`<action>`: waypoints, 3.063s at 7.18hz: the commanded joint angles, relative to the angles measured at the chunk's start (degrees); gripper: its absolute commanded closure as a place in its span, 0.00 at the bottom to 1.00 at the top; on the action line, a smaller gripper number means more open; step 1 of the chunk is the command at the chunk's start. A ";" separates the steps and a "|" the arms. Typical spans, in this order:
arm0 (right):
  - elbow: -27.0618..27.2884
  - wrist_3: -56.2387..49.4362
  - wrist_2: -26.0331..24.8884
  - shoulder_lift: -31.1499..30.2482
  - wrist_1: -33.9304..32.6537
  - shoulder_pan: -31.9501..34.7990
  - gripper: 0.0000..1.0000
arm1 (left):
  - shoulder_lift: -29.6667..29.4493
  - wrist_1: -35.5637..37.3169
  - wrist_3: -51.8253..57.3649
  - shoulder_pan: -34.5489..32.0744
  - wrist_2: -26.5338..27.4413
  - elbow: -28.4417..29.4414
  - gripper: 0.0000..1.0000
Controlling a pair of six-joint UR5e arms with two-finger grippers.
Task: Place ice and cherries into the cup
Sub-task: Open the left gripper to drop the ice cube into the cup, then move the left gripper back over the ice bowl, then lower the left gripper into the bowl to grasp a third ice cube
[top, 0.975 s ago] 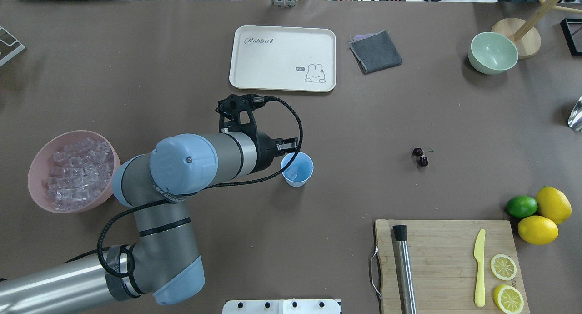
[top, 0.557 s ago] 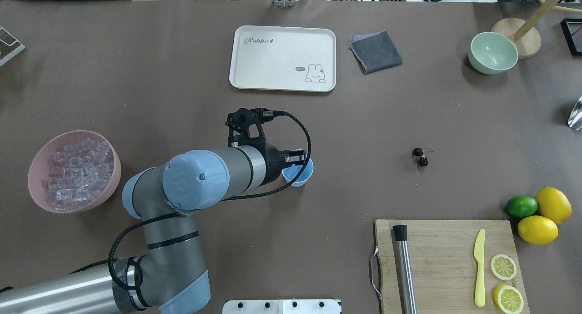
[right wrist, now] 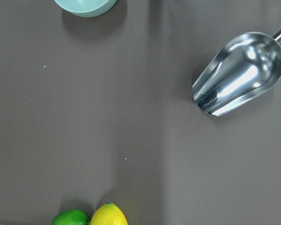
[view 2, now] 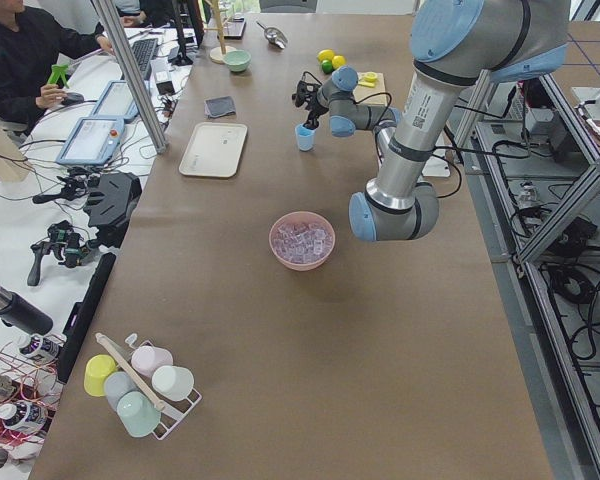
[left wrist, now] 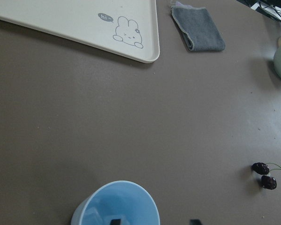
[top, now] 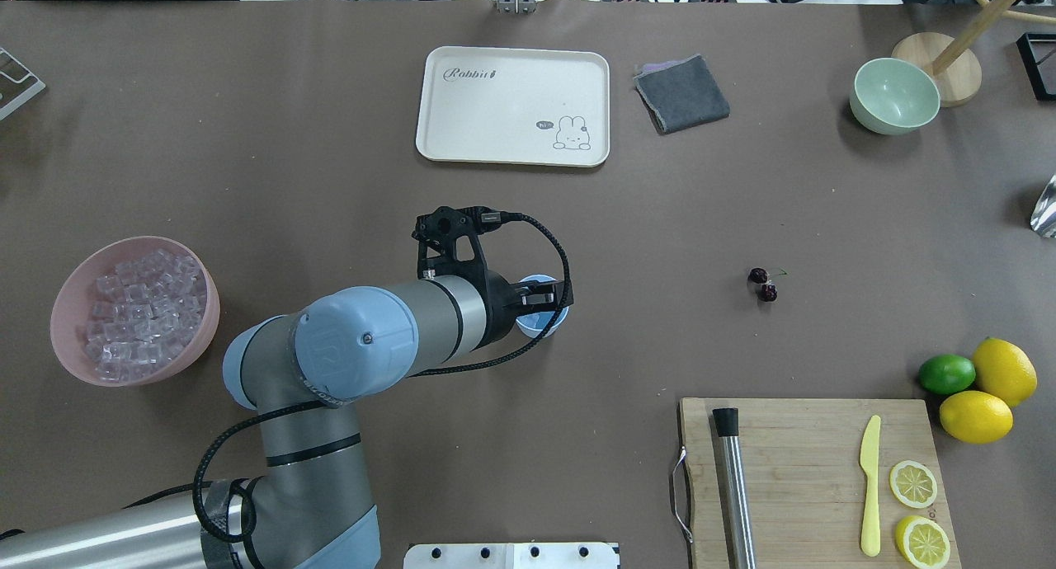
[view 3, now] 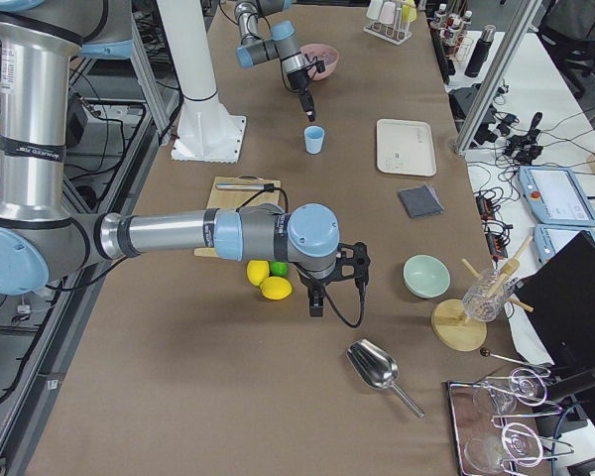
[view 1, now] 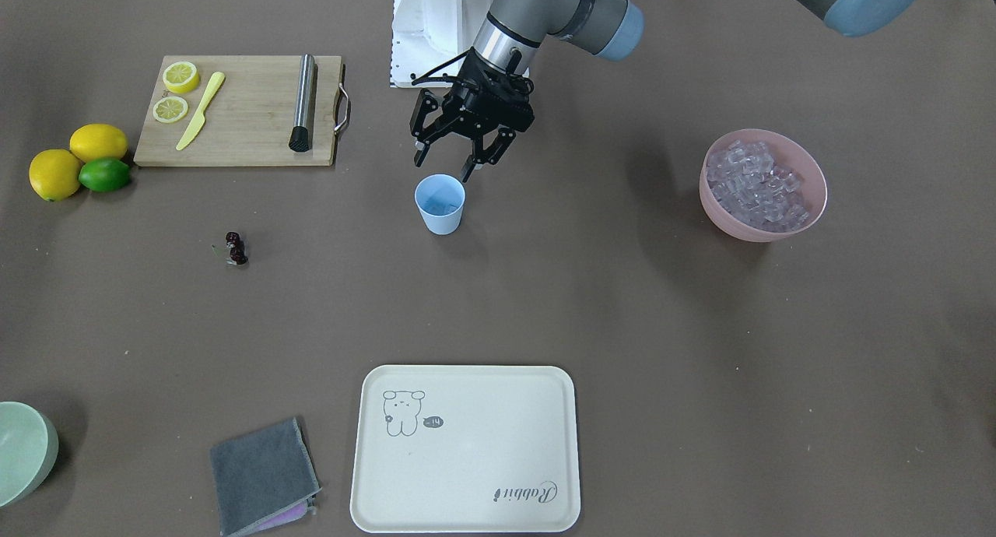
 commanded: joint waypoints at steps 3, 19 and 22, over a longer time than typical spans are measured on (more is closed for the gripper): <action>-0.12 0.00 0.00 0.02 0.00 0.01 0.00 | 3.94 20.77 7.70 -5.01 -7.59 -16.75 0.03; 0.06 0.09 0.35 1.51 0.09 -0.95 0.00 | 39.28 10.80 30.25 -26.31 -30.99 -15.47 0.03; 0.06 0.00 0.00 1.86 0.09 -0.95 0.00 | 39.01 10.54 30.33 -23.42 -30.65 -13.37 0.03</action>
